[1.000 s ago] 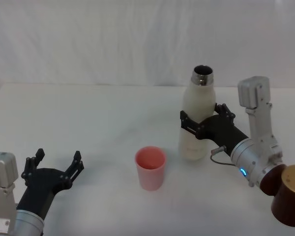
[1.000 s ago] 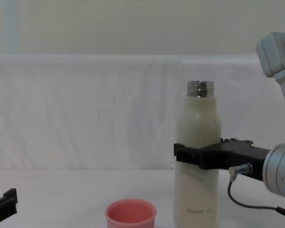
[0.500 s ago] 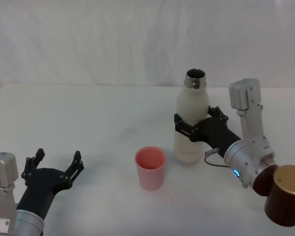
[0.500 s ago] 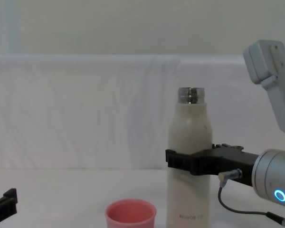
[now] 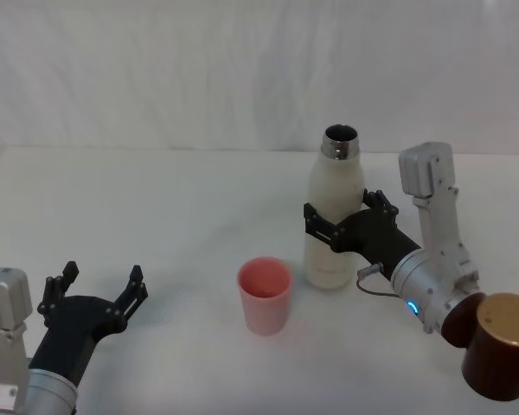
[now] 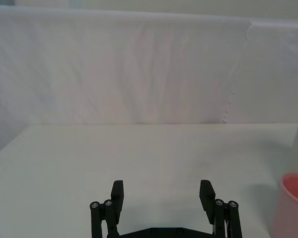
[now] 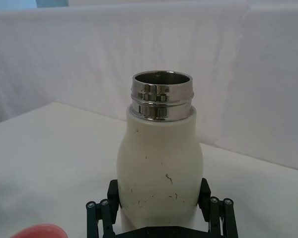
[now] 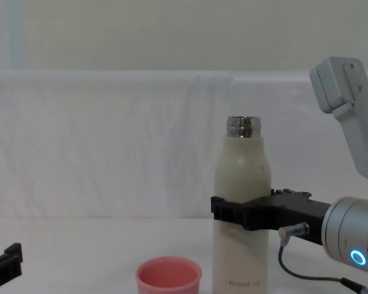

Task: Grasp the thermos with one hand and pour water into the cup lid.

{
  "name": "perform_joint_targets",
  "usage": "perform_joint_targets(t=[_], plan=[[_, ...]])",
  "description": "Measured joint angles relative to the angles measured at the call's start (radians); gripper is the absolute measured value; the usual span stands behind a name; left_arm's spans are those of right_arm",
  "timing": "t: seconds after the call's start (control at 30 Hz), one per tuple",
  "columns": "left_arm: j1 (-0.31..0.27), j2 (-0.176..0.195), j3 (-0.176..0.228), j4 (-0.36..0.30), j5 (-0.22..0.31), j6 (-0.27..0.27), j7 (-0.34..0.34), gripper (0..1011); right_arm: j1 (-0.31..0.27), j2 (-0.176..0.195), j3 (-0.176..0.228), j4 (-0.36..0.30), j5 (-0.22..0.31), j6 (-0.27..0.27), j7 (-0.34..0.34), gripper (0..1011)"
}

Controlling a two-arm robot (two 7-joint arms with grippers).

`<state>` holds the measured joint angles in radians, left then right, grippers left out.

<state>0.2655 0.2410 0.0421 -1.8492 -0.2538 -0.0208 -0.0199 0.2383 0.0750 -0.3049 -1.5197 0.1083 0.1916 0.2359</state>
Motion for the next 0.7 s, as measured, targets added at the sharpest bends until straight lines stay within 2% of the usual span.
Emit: perform_joint_targets(t=[0.7], plan=[[0.000,0.000,0.000,0.000,0.000,0.000,0.000,1001,-0.004,0.020,-0.020,0.003,0.026,-0.005,-0.017,959]])
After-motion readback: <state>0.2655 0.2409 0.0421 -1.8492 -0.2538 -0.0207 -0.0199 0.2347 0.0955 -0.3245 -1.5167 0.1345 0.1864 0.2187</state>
